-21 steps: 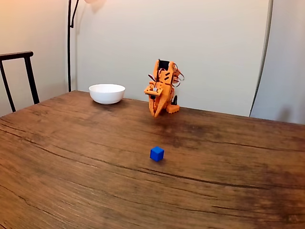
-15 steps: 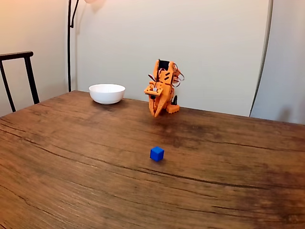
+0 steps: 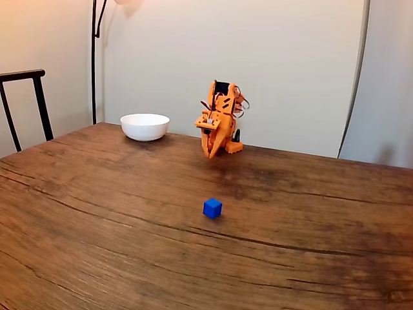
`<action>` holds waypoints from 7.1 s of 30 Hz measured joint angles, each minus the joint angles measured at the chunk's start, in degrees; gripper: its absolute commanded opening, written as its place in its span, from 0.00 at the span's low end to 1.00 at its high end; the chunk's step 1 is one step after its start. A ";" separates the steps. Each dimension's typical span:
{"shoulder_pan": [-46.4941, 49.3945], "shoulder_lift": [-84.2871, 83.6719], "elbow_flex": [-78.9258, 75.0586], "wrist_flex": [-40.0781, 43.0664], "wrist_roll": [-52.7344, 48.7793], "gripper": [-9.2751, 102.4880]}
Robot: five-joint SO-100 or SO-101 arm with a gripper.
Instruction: Grasp the cube and drop it in the bowl
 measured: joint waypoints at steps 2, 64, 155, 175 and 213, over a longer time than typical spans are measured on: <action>0.00 0.00 0.00 0.00 0.00 0.08; -1.05 0.00 0.00 0.00 0.00 0.08; -19.25 -117.86 -90.18 -39.90 -24.61 0.42; -18.37 -118.39 -97.12 -18.63 -42.98 0.49; -16.96 -146.07 -131.40 -5.01 -40.17 0.48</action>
